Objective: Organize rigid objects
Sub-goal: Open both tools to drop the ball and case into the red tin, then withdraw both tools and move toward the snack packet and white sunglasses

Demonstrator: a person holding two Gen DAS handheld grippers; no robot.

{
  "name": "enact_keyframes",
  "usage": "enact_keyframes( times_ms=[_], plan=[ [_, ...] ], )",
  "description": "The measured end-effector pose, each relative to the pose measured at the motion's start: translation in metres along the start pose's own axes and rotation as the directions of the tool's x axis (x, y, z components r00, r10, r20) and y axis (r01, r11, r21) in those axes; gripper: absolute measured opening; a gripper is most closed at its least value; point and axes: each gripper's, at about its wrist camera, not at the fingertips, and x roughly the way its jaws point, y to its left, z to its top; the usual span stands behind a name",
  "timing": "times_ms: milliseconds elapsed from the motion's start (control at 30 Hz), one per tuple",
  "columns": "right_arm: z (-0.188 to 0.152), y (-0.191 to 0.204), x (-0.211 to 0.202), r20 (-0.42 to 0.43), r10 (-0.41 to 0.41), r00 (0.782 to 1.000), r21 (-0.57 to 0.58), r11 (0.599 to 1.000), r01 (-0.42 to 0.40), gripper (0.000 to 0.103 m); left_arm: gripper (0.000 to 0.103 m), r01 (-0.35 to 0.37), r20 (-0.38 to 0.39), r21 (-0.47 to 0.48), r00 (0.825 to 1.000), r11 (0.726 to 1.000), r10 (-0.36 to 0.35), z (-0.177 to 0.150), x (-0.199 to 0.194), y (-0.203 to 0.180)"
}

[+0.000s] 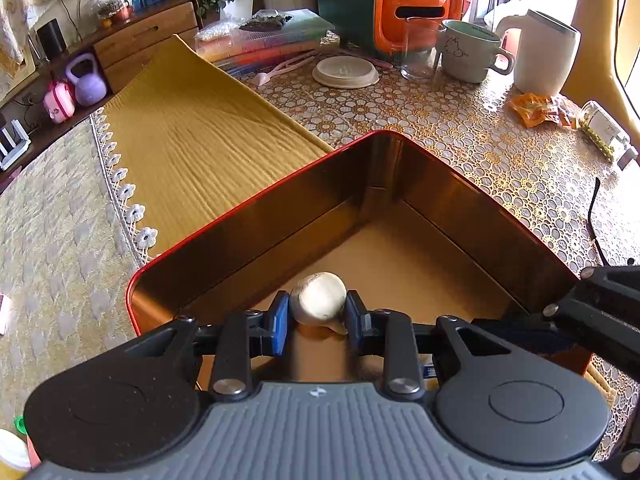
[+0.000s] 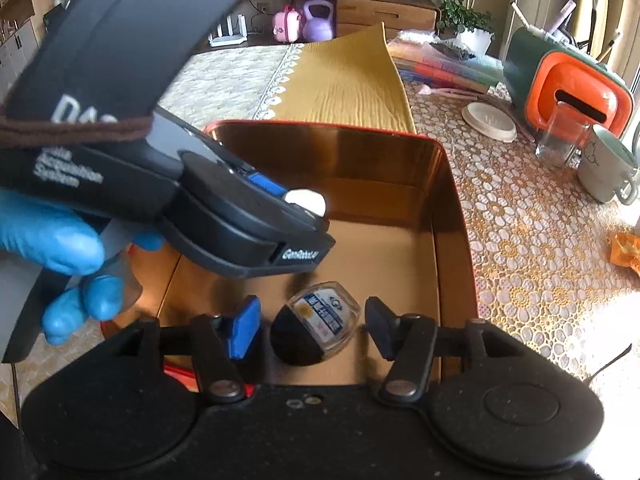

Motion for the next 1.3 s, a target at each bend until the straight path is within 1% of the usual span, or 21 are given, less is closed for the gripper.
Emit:
enact_keyframes(
  times_ms=[67, 200, 300, 367, 467, 533, 600, 633, 700, 800, 867, 900, 967, 1000, 1067, 1300],
  plan=[
    [0.002, 0.001, -0.005, 0.015, -0.005, 1.0, -0.004, 1.0, 0.005, 0.064, 0.029, -0.002, 0.0, -0.002, 1.0, 1.0, 0.002, -0.001, -0.002, 0.0],
    [0.002, 0.005, -0.018, 0.032, -0.011, 0.999, -0.018, 1.0, 0.012, 0.064, 0.029, 0.003, 0.014, -0.002, 1.0, 1.0, -0.003, -0.003, -0.008, 0.0],
    [0.002, 0.005, -0.023, 0.034, -0.011, 0.999, -0.019, 1.0, 0.012, 0.064, 0.029, 0.007, 0.032, 0.005, 0.999, 1.0, -0.007, -0.005, -0.017, -0.002],
    [0.003, 0.006, -0.027, 0.037, -0.012, 0.999, -0.019, 1.0, 0.013, 0.068, 0.03, 0.012, 0.044, 0.005, 0.999, 1.0, -0.012, -0.006, -0.023, -0.003],
    [0.002, 0.009, -0.035, 0.051, -0.012, 0.999, -0.023, 1.0, 0.013, 0.069, 0.03, 0.021, 0.069, 0.003, 0.997, 1.0, -0.021, -0.008, -0.036, -0.004],
    [0.001, 0.012, -0.041, 0.06, -0.013, 0.998, -0.025, 1.0, 0.014, 0.069, 0.036, 0.027, 0.083, -0.005, 0.996, 1.0, -0.026, -0.009, -0.045, -0.003],
    [0.001, 0.015, -0.047, 0.069, -0.014, 0.998, -0.027, 0.999, 0.016, 0.07, 0.06, 0.034, 0.108, -0.014, 0.994, 0.999, -0.032, -0.011, -0.057, -0.002],
    [0.0, 0.017, -0.051, 0.075, -0.014, 0.997, -0.029, 0.999, 0.016, 0.07, 0.063, 0.035, 0.129, -0.017, 0.991, 0.999, -0.032, -0.013, -0.064, -0.002],
    [0.0, 0.022, -0.059, 0.084, -0.015, 0.996, -0.035, 0.999, 0.018, 0.07, 0.064, 0.043, 0.158, -0.02, 0.987, 0.999, -0.039, -0.016, -0.079, 0.001],
    [-0.001, 0.03, -0.071, 0.103, -0.016, 0.995, -0.046, 0.999, 0.021, 0.071, 0.064, 0.043, 0.182, -0.035, 0.983, 0.998, -0.036, -0.021, -0.098, 0.007],
    [-0.001, 0.035, -0.08, 0.12, -0.016, 0.993, -0.052, 0.998, 0.023, 0.078, 0.064, 0.042, 0.199, -0.05, 0.979, 0.998, -0.032, -0.027, -0.112, 0.012],
    [-0.002, 0.038, -0.085, 0.13, -0.018, 0.991, -0.055, 0.998, 0.025, 0.079, 0.064, 0.04, 0.206, -0.059, 0.978, 0.997, -0.027, -0.03, -0.118, 0.015],
    [-0.003, 0.044, -0.095, 0.149, -0.015, 0.989, -0.062, 0.998, 0.025, 0.079, 0.065, 0.038, 0.223, -0.075, 0.975, 0.996, -0.021, -0.037, -0.133, 0.022],
    [-0.004, 0.047, -0.099, 0.158, -0.015, 0.987, -0.066, 0.997, 0.025, 0.079, 0.067, 0.036, 0.231, -0.081, 0.973, 0.996, -0.016, -0.041, -0.14, 0.025],
    [-0.006, 0.053, -0.107, 0.178, -0.018, 0.984, -0.072, 0.997, 0.031, 0.079, 0.07, 0.025, 0.25, -0.09, 0.968, 0.996, -0.002, -0.05, -0.155, 0.03],
    [-0.009, 0.072, -0.129, 0.229, -0.006, 0.973, -0.055, 0.998, 0.019, 0.081, 0.07, 0.003, 0.289, -0.116, 0.957, 0.993, 0.03, -0.084, -0.199, 0.048]
  ],
)
